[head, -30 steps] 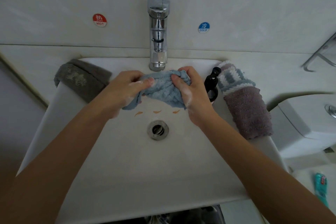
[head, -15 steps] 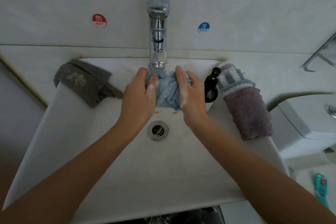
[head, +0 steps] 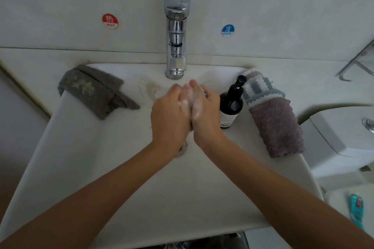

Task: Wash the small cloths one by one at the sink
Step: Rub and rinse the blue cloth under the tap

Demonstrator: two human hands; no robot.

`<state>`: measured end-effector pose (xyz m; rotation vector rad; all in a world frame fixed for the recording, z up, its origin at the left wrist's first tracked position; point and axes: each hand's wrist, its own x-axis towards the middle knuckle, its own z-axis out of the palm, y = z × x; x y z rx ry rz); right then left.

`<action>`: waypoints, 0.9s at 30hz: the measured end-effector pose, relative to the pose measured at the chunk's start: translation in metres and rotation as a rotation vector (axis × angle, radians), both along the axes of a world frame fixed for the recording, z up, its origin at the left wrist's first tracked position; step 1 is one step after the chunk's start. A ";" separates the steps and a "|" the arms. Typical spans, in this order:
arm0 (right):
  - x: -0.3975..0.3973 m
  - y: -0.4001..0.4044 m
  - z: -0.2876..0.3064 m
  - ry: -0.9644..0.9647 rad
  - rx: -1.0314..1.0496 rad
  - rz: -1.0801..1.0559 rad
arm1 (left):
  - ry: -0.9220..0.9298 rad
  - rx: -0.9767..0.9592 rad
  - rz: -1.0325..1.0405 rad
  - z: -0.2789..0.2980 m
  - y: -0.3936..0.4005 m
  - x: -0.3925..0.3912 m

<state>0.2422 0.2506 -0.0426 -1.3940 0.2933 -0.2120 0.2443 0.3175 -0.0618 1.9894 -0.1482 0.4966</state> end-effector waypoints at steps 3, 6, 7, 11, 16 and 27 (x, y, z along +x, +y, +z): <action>-0.007 0.006 -0.001 -0.075 -0.141 0.046 | 0.100 -0.077 -0.011 0.000 0.012 0.020; 0.006 -0.001 0.000 -0.003 -0.050 0.044 | 0.069 -0.093 -0.084 0.001 0.005 -0.007; 0.010 -0.004 -0.002 0.011 0.005 0.032 | 0.072 -0.128 -0.122 0.003 0.001 -0.015; -0.001 0.006 -0.004 -0.046 -0.071 0.045 | 0.132 -0.081 -0.012 0.008 0.007 0.016; 0.007 0.002 0.002 -0.039 -0.014 0.073 | 0.110 -0.176 -0.050 0.009 0.000 -0.009; 0.002 -0.004 0.013 0.097 0.146 0.091 | 0.044 -0.035 -0.085 0.009 -0.002 -0.023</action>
